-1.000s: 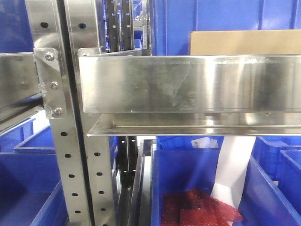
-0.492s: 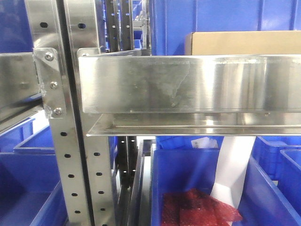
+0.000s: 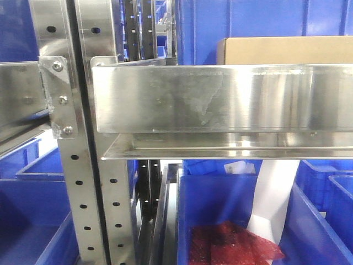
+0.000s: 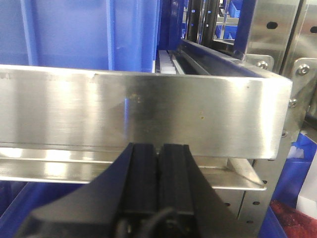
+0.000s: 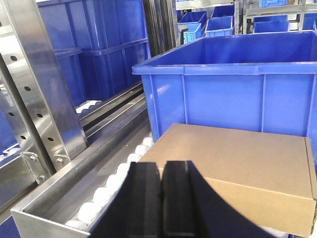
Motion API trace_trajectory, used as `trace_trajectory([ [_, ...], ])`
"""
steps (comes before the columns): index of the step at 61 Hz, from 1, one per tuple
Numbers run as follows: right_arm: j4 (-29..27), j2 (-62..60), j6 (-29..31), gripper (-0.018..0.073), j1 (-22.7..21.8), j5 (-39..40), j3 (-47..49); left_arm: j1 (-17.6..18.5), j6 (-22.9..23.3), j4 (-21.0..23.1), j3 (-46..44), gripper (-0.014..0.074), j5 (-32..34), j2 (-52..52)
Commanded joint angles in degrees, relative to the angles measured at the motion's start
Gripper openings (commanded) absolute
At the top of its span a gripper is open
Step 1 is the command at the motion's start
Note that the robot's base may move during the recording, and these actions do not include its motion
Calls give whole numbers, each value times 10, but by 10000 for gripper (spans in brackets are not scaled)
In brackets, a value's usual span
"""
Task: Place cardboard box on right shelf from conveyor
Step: 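Withdraw the open right gripper from the box on the shelf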
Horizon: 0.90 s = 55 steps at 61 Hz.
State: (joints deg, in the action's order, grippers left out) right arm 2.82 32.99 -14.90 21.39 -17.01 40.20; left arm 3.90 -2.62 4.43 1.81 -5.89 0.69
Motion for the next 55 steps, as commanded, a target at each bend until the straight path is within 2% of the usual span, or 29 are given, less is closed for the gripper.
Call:
trace_trajectory([
  [1, 7, 0, 0, 24, -4, 49, 12, 1, 0, 3, 6, -116, 50, 8],
  [7, 0, -3, 1, 24, -5, 44, 12, 1, 0, 3, 6, -116, 50, 8],
  [11, -1, -13, 24, 24, -13, 43, 6, 1, 0, 3, 6, -116, 50, 8],
  [15, -18, -29, 63, 24, -37, 44, -10, 1, 0, 3, 6, -116, 50, 8],
  [23, -65, -87, 126, 24, -114, 45, -62, 1, 0, 3, 6, -116, 50, 8],
  [31, -64, -156, 128, 24, -178, 51, -136, 1, 0, 3, 6, -116, 50, 8],
  [37, -64, -210, 128, 24, -208, 70, -198, 1, 0, 3, 6, -116, 50, 8],
  [55, -64, -348, 128, 24, -249, 109, -350, 1, 0, 3, 6, -116, 50, 8],
])
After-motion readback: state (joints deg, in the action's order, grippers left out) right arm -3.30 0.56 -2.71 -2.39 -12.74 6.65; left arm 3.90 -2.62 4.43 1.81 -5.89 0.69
